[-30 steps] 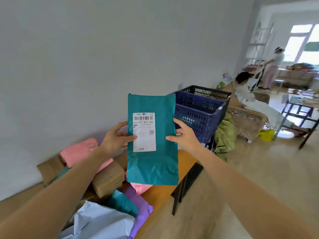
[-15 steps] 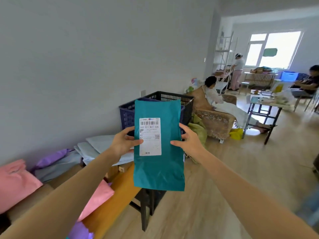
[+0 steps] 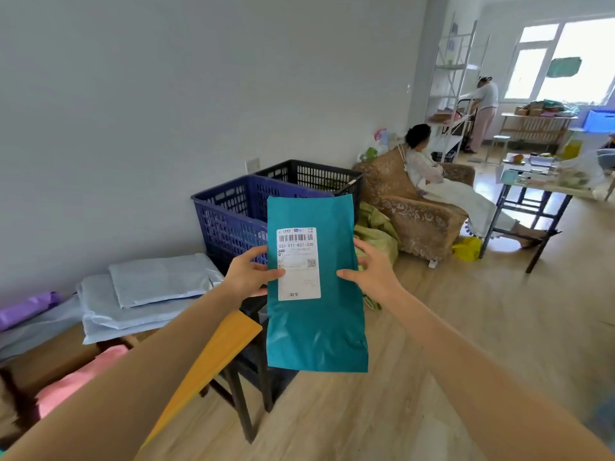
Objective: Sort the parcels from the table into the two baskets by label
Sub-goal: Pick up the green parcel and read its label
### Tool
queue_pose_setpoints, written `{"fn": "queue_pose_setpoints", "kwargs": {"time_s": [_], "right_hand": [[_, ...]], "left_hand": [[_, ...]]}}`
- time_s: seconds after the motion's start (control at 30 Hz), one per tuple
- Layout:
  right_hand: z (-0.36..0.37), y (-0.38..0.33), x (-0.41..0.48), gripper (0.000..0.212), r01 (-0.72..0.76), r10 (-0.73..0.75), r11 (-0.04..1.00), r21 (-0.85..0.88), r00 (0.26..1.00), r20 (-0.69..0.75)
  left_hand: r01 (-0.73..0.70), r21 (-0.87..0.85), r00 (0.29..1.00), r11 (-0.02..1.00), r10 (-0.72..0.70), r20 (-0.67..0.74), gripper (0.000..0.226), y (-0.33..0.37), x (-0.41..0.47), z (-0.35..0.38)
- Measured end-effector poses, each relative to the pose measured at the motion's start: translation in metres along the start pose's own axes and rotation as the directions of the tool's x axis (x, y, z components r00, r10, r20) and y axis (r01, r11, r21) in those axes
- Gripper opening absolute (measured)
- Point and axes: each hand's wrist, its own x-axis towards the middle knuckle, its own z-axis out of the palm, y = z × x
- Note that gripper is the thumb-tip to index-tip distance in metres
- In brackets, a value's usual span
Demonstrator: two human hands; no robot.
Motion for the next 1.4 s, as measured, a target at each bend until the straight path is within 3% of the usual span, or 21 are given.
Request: {"fn": "queue_pose_setpoints", "kwargs": {"time_s": [0.27, 0.47, 0.73, 1.0, 1.13, 1.4], "right_hand": [[-0.037, 0.035, 0.103, 0.076, -0.031, 0.029, 0.997, -0.068, 0.999, -0.036], [-0.059, 0.052, 0.216, 0.077, -0.059, 0.051, 0.982, -0.179, 0.998, -0.048], [-0.075, 0.069, 0.37, 0.069, -0.09, 0.088, 0.97, -0.227, 0.996, -0.02], [-0.099, 0.091, 0.482, 0.066, -0.08, 0.081, 0.96, -0.267, 0.997, -0.006], [-0.113, 0.097, 0.542, 0.063, -0.056, 0.071, 0.964, -0.258, 0.996, 0.047], [-0.141, 0.105, 0.682, 0.064, 0.043, 0.017, 0.965, -0.258, 0.974, 0.227]], "left_hand": [[0.013, 0.044, 1.0, 0.999, -0.014, 0.019, 0.061, 0.011, 0.106, 0.047], [0.044, -0.014, 0.998, 0.999, -0.044, 0.04, 0.048, 0.024, 0.213, 0.079], [0.081, -0.041, 0.996, 0.996, -0.079, 0.045, 0.063, 0.039, 0.367, 0.104], [0.1, -0.071, 0.995, 0.992, -0.099, 0.024, 0.061, 0.063, 0.468, 0.14], [0.092, -0.038, 0.995, 0.995, -0.093, -0.028, 0.067, 0.076, 0.52, 0.157], [0.118, -0.159, 0.975, 0.98, -0.145, -0.17, 0.066, 0.096, 0.625, 0.198]]}}
